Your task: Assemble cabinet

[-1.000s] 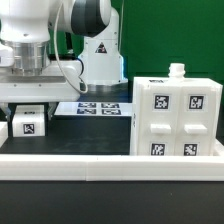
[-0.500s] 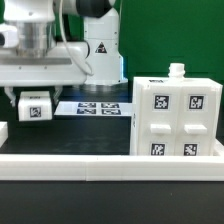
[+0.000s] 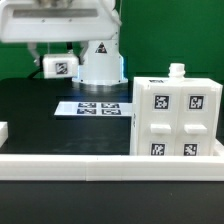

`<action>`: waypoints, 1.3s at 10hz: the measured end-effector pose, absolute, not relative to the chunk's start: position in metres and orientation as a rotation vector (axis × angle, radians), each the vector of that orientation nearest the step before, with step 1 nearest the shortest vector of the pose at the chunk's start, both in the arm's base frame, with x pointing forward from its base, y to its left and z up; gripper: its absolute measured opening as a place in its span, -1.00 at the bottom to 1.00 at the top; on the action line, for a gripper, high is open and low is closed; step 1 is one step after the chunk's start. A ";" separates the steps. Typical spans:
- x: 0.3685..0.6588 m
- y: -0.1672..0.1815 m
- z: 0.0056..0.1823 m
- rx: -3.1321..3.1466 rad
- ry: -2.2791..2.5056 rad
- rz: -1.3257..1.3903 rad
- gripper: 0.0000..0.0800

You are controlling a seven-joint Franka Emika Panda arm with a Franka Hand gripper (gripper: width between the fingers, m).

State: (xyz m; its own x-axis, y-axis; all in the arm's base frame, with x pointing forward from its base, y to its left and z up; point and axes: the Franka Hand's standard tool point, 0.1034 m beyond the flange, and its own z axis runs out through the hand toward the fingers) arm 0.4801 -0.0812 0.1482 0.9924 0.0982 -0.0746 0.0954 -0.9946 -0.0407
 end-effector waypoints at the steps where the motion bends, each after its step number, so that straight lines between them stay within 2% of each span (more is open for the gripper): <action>1: 0.490 -0.063 0.157 -3.107 -0.071 0.122 0.41; 4: 0.541 -0.006 0.171 -3.133 0.049 0.115 0.41; 5: 0.565 0.010 0.173 -3.141 0.077 0.118 0.41; 6: 0.576 0.017 0.168 -3.146 0.108 0.114 0.41; 11: 0.575 0.019 0.166 -3.147 0.106 0.124 0.41; 13: 0.587 0.043 0.178 -3.138 0.120 0.110 0.41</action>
Offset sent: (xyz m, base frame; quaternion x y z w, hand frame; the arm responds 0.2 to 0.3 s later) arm 0.0714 0.0598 0.0150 -0.0314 -0.0191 0.0689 0.9969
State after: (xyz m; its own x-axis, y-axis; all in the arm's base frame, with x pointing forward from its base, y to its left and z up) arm 0.5867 0.0431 0.1777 0.9946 -0.0761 -0.0702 -0.0760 -0.9971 0.0036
